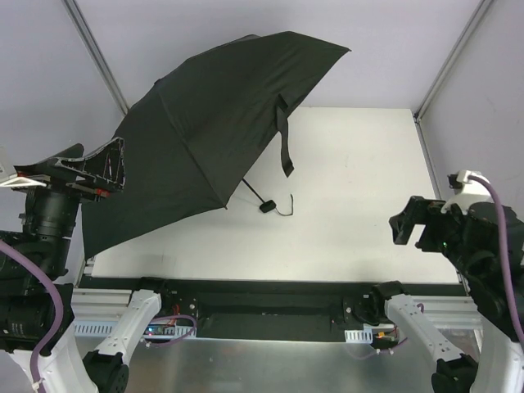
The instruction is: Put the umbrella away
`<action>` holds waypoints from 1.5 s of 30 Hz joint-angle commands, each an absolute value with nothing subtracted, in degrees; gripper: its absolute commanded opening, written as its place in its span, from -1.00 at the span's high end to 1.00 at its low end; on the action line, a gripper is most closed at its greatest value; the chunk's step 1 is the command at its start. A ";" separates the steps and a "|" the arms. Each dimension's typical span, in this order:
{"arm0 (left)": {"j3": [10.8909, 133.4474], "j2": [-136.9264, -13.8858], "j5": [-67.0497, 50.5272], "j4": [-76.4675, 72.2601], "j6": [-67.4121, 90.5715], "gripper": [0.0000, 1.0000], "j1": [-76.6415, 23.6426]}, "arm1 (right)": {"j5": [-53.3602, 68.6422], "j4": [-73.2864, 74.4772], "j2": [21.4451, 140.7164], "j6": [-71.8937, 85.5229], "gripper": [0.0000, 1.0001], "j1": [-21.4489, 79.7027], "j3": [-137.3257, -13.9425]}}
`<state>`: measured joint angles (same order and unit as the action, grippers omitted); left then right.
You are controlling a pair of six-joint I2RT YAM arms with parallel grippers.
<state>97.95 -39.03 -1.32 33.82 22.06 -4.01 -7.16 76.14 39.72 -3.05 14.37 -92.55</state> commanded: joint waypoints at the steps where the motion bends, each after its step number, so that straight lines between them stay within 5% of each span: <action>1: 97.38 -39.46 -2.55 33.84 23.29 -0.98 -3.51 | -3.27 71.65 41.31 -2.72 -0.92 14.06 -87.29; 11: 100.81 -36.92 -3.34 43.24 22.15 -0.98 -3.51 | 19.84 30.82 47.71 11.15 -0.92 14.33 -63.04; 17: 100.64 -35.07 -6.59 46.58 20.66 -0.98 -3.52 | 22.41 5.31 60.53 12.04 -0.92 20.02 -57.22; 28: 105.03 -35.33 -13.97 49.04 16.44 -0.98 -3.52 | 24.17 -15.10 91.99 5.18 -0.92 34.01 -67.31; 39: 110.57 -36.21 -18.63 53.61 12.30 -0.98 -3.52 | 26.98 -15.56 113.89 2.64 -0.98 40.60 -85.86; 45: 112.93 -35.42 -19.43 55.19 16.42 -0.98 -3.52 | 25.49 -14.77 119.26 3.78 -0.48 43.68 -92.98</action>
<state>110.59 -35.27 -17.63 53.98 14.24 -4.01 25.12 -11.77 117.40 4.03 41.89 -86.98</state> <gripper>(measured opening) 0.990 0.848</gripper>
